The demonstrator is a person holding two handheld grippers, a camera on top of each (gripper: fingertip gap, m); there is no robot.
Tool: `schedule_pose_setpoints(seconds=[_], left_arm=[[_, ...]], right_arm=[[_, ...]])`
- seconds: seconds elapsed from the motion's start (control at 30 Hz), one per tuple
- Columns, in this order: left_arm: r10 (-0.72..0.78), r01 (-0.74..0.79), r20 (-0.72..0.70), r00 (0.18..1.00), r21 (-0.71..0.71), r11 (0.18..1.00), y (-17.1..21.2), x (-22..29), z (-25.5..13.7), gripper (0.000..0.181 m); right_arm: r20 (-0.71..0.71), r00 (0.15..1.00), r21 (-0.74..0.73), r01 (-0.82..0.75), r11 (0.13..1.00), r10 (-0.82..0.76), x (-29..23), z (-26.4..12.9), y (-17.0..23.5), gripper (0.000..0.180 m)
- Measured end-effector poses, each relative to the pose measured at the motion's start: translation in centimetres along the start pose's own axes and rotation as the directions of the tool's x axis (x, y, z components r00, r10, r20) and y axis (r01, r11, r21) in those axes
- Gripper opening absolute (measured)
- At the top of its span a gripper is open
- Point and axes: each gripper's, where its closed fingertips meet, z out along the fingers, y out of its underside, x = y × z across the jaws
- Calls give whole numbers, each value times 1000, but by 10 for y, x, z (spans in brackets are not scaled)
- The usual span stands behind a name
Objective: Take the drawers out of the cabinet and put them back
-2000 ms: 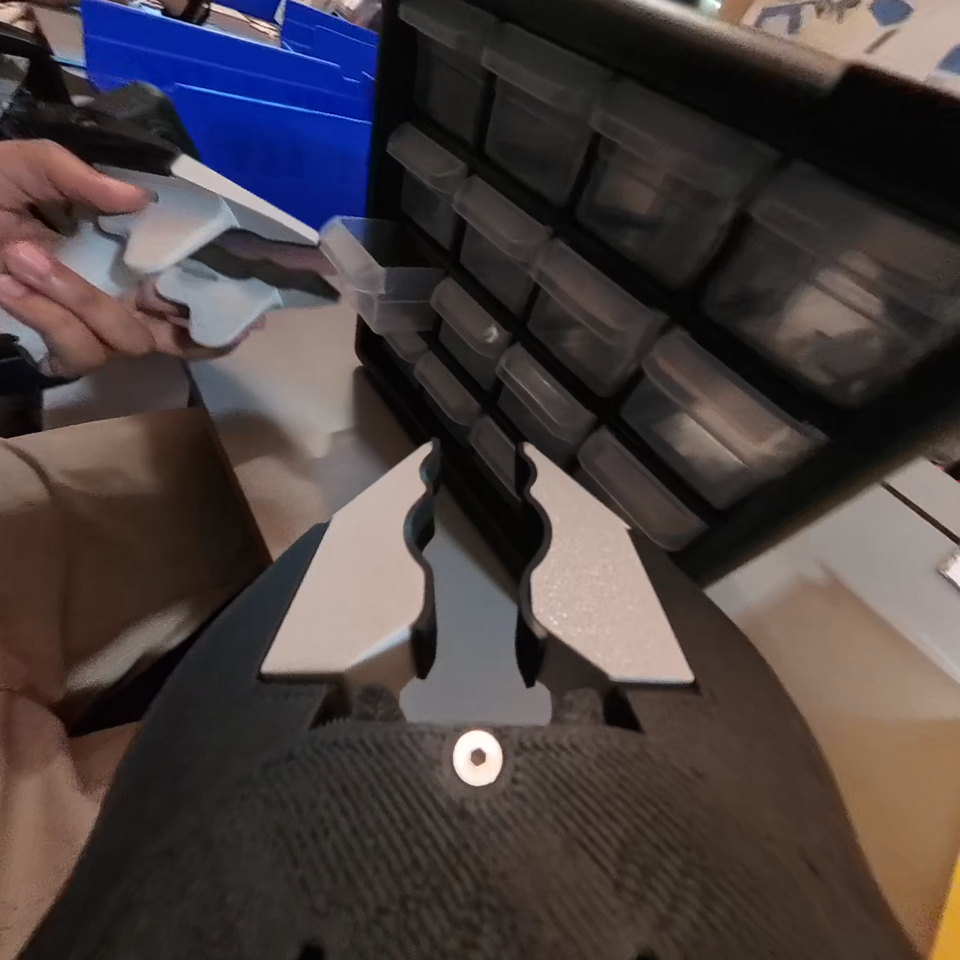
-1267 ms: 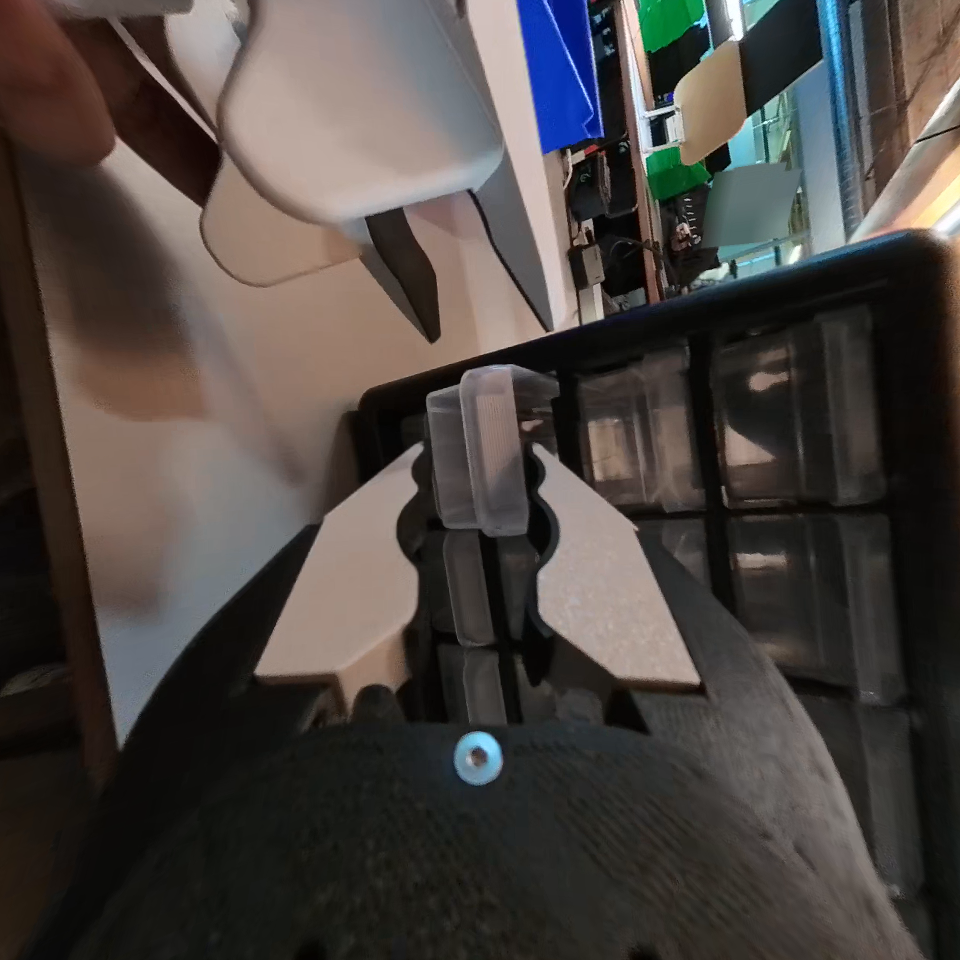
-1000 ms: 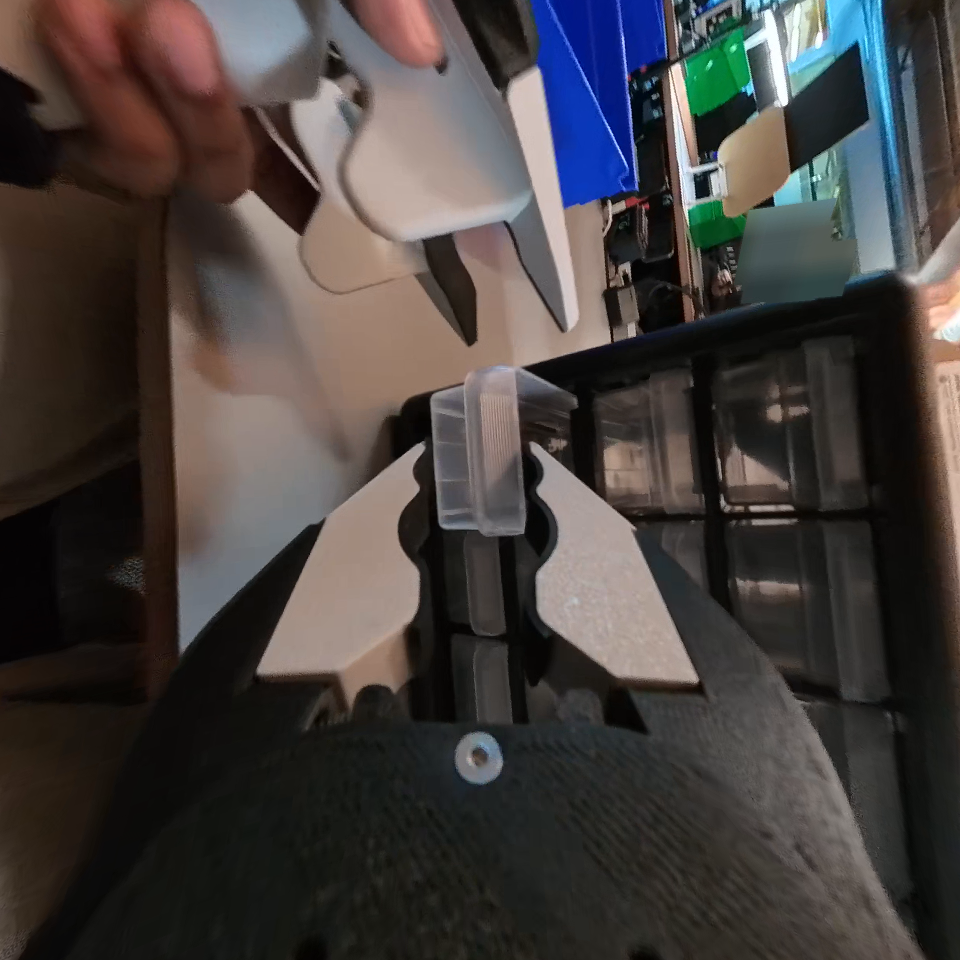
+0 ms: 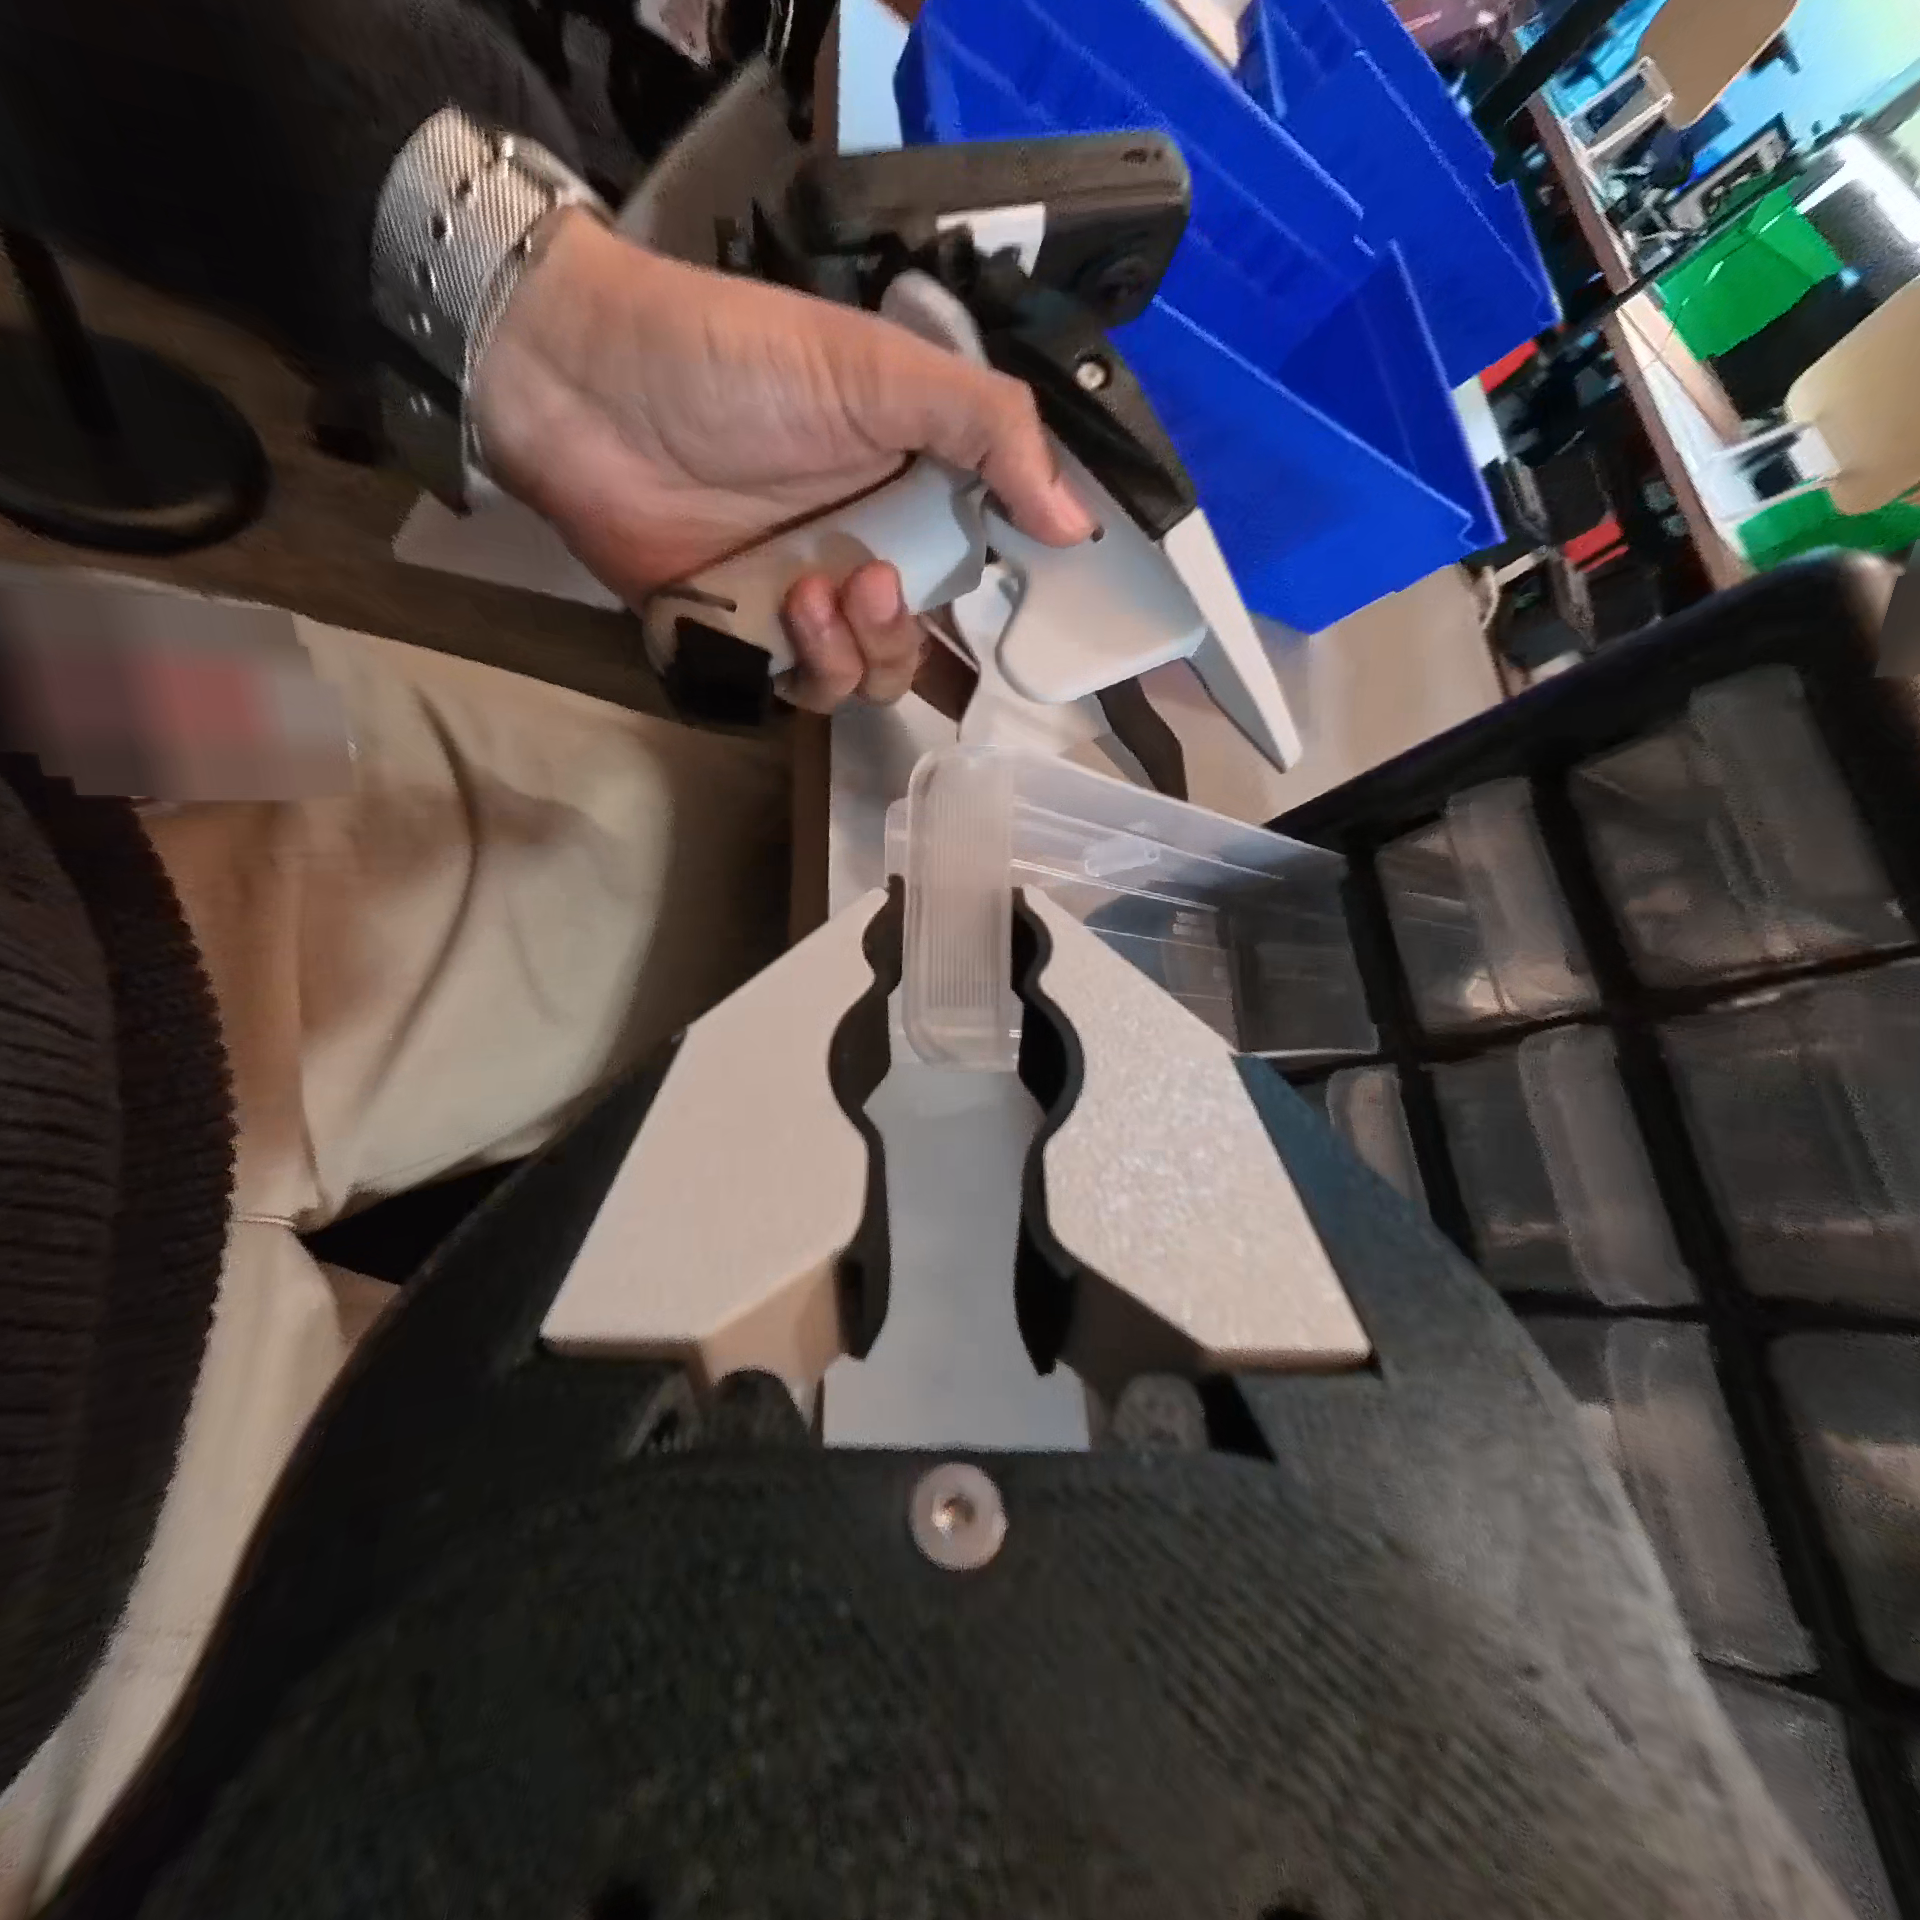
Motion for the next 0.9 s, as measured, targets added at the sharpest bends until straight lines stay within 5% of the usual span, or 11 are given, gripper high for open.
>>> schedule_pose_setpoints(seconds=[0.37, 0.57, 0.77, 0.9], left_arm=[[-22, 22, 2, 1000, -11, 1000, 3, -3, 1, 55], [-18, 18, 7, 1000, -10, 1000, 4, -4, 1, 55], [-12, 12, 8, 1000, -7, 1000, 2, -3, 0, 55], [-18, 18, 5, 1000, -3, 1000, 3, -3, 0, 55]], right_arm=[[192, 963, 58, -203, 978, 188, 20, -20, -17, 18], [372, 853, 172, -452, 875, 367, 44, -37, -44, 18], [501, 763, 322, -602, 731, 408, 64, -99, -69, 17], [382, 834, 450, -545, 708, 398, 95, -173, -82, 17]])
